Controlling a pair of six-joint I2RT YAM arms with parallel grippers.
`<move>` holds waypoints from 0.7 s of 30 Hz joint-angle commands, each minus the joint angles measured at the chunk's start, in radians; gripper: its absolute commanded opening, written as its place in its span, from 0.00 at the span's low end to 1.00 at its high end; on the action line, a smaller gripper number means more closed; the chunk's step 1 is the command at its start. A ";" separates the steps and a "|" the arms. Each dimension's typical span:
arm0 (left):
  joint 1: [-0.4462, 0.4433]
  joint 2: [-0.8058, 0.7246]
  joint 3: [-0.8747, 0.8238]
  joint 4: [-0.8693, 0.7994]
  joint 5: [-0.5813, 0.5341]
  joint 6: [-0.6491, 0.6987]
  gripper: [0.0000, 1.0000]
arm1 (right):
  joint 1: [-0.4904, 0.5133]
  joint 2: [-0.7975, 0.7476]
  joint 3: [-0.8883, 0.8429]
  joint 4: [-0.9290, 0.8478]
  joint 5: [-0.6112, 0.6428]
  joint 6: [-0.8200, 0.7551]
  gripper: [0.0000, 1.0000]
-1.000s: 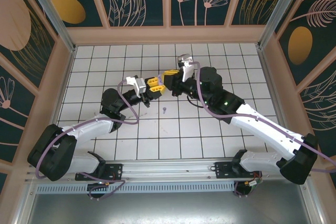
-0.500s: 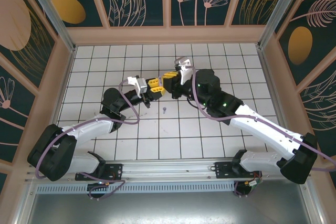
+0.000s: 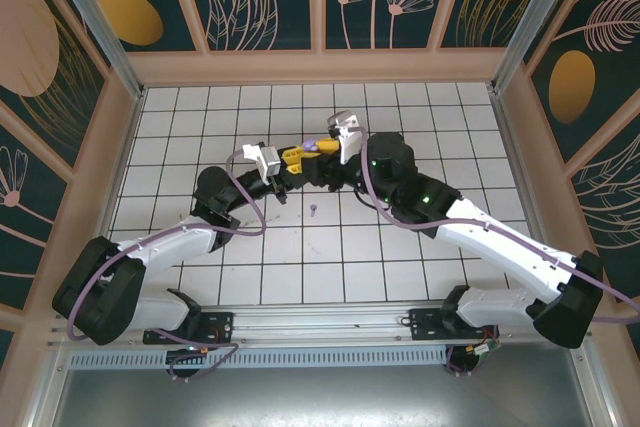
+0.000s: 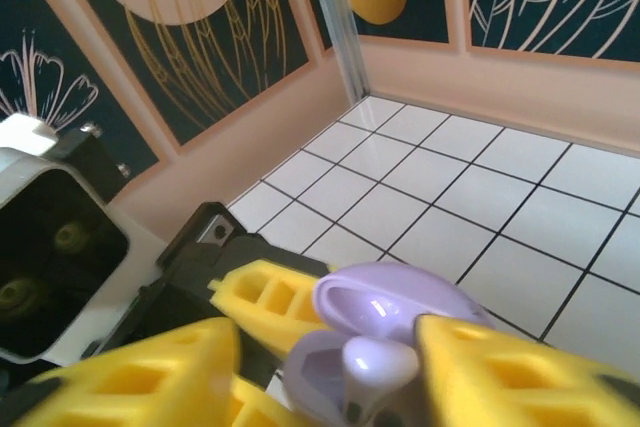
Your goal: Insert wireless bluetooth earbuds into charging case
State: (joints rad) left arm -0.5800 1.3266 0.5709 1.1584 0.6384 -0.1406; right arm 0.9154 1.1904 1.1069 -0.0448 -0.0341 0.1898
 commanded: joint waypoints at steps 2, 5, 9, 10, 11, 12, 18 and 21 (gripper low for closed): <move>-0.009 -0.007 0.037 0.079 0.019 -0.013 0.00 | -0.009 -0.019 0.074 -0.038 0.037 0.056 0.68; -0.009 0.001 0.026 0.100 0.015 -0.022 0.00 | -0.025 -0.063 0.095 -0.035 0.037 0.091 0.76; -0.009 0.008 0.005 0.138 0.003 -0.026 0.00 | -0.049 -0.130 0.100 -0.042 0.070 0.143 0.78; -0.009 0.009 0.001 0.144 0.001 -0.026 0.00 | -0.054 -0.150 0.098 -0.046 0.091 0.159 0.79; -0.008 0.009 -0.002 0.147 -0.004 -0.025 0.00 | -0.061 -0.168 0.093 -0.052 0.111 0.172 0.80; -0.009 0.009 -0.003 0.147 -0.007 -0.024 0.00 | -0.067 -0.184 0.089 -0.058 0.136 0.182 0.80; -0.009 0.010 -0.016 0.155 -0.026 -0.017 0.00 | -0.092 -0.234 0.049 -0.160 0.375 0.241 0.85; -0.009 0.011 -0.017 0.156 -0.027 -0.013 0.00 | -0.101 -0.227 0.037 -0.196 0.394 0.252 0.83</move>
State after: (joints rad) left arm -0.5838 1.3304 0.5636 1.2575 0.6193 -0.1513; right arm 0.8238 0.9539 1.1656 -0.1696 0.2638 0.4034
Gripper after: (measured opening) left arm 0.212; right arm 0.837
